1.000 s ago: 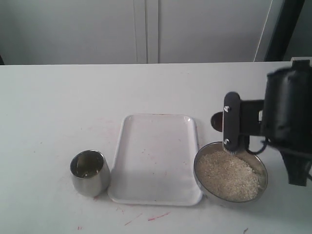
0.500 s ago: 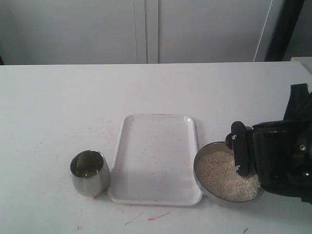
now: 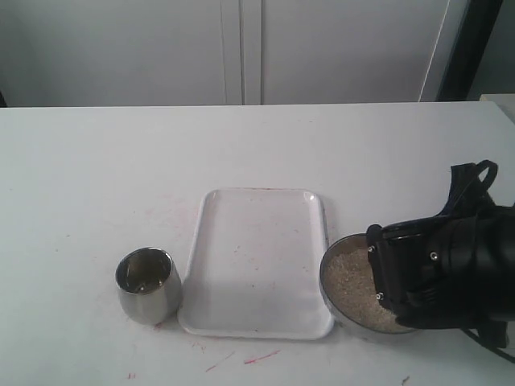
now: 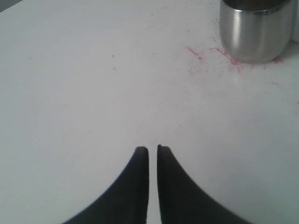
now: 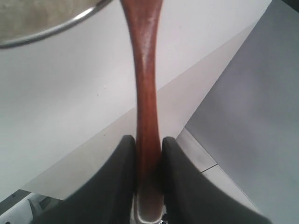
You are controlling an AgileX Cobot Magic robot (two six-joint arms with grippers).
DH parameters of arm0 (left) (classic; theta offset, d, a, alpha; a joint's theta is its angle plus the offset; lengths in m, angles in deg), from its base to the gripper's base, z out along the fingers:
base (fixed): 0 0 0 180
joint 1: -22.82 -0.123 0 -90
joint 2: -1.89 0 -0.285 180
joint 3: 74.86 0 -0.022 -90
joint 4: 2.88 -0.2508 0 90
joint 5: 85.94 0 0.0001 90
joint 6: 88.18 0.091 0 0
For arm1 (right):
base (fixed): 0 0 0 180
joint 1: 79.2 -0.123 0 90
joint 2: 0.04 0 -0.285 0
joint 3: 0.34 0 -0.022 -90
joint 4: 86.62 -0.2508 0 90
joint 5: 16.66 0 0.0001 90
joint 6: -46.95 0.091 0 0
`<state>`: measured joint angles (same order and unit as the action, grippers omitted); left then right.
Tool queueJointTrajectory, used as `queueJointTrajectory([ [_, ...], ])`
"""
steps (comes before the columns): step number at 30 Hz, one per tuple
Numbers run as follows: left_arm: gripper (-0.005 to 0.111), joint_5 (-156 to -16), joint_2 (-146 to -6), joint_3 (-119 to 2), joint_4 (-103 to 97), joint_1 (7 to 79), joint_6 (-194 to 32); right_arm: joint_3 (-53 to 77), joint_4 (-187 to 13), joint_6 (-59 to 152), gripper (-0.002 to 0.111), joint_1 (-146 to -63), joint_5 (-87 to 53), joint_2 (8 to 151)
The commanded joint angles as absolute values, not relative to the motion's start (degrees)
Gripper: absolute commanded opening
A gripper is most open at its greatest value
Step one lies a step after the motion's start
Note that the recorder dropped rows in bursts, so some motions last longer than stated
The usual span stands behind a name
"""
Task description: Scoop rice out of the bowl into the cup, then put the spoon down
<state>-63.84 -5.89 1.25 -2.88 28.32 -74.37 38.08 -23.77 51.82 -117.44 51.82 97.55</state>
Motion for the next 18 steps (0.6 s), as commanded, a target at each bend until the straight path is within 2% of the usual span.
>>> queueJointTrajectory([
  [1,0.014,-61.0,-5.9,1.8,-2.6,28.7,-74.7,38.3,-23.4,53.3,0.000,-117.5,49.8,98.8],
  [10,0.014,-61.0,-5.9,1.8,-2.6,28.7,-74.7,37.8,-26.9,53.0,0.000,-117.5,48.7,100.4],
  [18,0.014,-61.0,-5.9,1.8,-2.6,28.7,-74.7,32.8,-38.6,44.8,0.000,-117.5,49.4,100.4],
])
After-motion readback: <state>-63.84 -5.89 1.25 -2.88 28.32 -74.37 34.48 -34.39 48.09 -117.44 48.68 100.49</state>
